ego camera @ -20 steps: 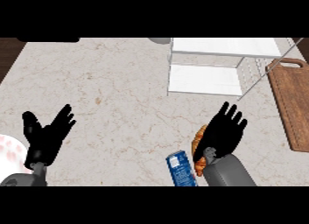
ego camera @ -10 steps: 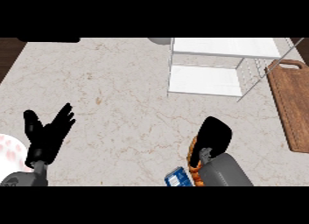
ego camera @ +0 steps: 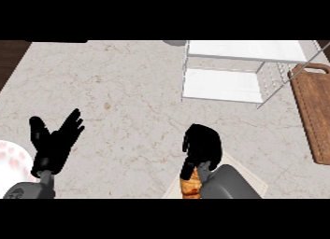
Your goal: Pick the croissant from the placemat and place it in the tiered shelf
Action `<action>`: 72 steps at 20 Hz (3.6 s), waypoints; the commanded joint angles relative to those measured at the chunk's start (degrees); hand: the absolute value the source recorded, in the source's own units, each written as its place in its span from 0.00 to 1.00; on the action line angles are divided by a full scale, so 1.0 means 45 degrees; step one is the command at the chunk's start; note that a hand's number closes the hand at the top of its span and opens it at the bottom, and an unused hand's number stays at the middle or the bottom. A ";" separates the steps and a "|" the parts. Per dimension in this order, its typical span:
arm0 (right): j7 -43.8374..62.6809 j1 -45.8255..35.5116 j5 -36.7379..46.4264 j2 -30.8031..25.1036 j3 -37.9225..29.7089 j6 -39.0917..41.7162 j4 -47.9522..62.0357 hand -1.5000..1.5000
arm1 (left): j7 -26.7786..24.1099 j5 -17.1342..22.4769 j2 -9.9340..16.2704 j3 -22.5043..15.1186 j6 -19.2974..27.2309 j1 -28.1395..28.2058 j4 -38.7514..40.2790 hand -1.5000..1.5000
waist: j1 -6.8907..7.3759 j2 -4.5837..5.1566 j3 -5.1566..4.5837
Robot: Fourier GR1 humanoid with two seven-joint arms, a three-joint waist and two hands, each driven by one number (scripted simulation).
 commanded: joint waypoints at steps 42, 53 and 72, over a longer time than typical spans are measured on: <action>-0.0492 -1.0780 -0.2465 -0.3541 -0.9328 0.4088 -0.2110 1.00 | 0.0173 -0.0403 -0.0209 0.0771 -0.0710 0.0488 -0.0093 0.50 | -0.0247 0.0080 0.0054; -0.3381 -1.1307 -0.1310 -0.3863 -0.8479 0.2578 0.1781 1.00 | 0.0340 -0.0614 -0.0570 0.0997 -0.0892 -0.0058 0.0340 0.50 | -0.0178 0.0096 0.0049; -0.7137 -1.1837 -0.0898 -0.3965 -0.9007 -0.0197 0.6084 1.00 | 0.0547 -0.1177 -0.0771 0.1157 -0.1030 0.0769 -0.0724 0.50 | -0.0126 0.0082 0.0055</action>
